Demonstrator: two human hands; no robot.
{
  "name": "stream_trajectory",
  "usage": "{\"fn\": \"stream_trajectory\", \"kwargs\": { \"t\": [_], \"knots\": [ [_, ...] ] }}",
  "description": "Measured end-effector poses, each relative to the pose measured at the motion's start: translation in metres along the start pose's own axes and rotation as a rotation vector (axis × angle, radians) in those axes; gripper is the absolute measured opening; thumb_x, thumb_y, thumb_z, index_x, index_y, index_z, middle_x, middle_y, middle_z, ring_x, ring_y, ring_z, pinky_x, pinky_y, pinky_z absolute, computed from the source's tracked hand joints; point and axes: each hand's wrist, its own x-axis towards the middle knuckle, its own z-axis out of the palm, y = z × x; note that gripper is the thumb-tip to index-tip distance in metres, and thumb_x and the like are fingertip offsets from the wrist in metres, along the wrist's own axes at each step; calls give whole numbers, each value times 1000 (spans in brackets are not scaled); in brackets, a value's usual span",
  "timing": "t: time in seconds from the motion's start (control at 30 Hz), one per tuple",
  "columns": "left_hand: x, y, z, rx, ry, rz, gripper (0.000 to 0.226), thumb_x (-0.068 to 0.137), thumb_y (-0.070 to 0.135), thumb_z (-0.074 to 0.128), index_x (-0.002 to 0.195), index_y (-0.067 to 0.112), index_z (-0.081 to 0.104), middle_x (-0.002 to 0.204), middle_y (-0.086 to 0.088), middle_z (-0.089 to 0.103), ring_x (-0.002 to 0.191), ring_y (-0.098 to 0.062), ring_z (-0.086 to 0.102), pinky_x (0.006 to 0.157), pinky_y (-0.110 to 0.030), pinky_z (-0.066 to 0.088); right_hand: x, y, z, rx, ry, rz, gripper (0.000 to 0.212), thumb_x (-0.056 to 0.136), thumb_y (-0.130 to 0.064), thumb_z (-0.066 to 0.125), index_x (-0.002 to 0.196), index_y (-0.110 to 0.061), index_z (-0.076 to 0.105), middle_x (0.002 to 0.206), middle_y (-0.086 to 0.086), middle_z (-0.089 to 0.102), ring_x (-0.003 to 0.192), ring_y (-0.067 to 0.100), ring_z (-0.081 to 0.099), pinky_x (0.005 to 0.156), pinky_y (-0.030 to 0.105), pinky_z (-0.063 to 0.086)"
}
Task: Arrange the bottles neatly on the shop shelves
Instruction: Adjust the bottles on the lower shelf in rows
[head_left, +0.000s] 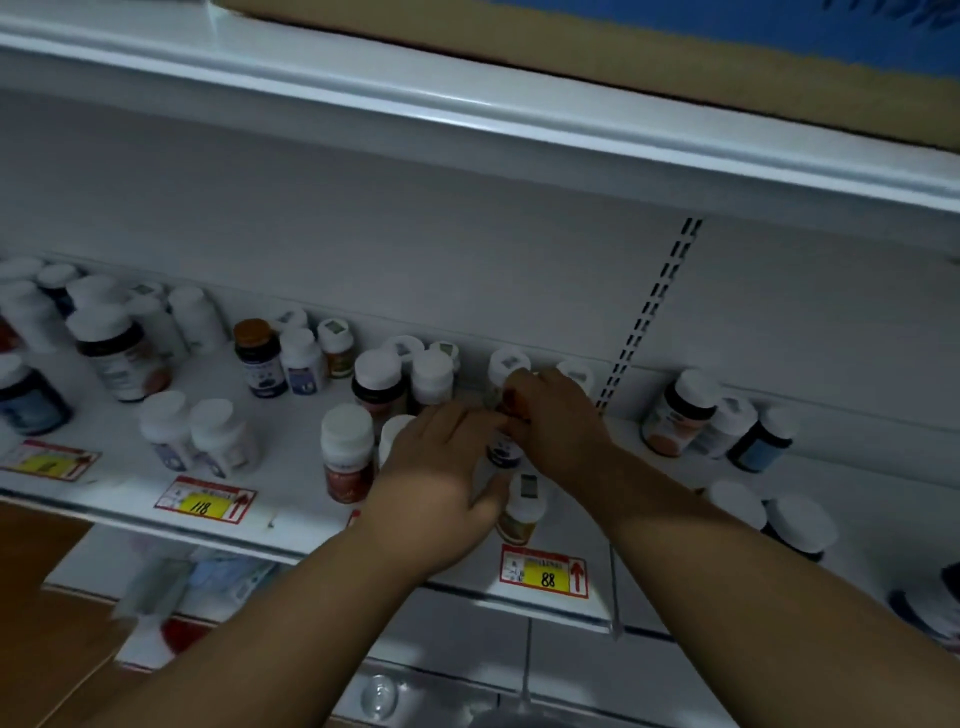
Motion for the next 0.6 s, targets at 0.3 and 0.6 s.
{"fn": "stream_trajectory", "kwargs": {
  "t": [0.3,0.6],
  "knots": [
    [12,16,-16,-291,-79,-338,69,81,55,63,139,24,41,125,10,48,113,-4,48,90,-28,46,-39,-41,-82,605,291,117,14,93,-22,57,105,-29,54,108,-1,56,100,13,57,85,29,51],
    [0,44,-26,-782,-375,-18,36,85,52,59,118,42,49,112,19,61,104,0,59,81,-16,47,-126,-104,-118,661,412,347,22,87,-16,67,92,-36,60,95,-10,67,90,-1,63,78,15,50]
  ]
}}
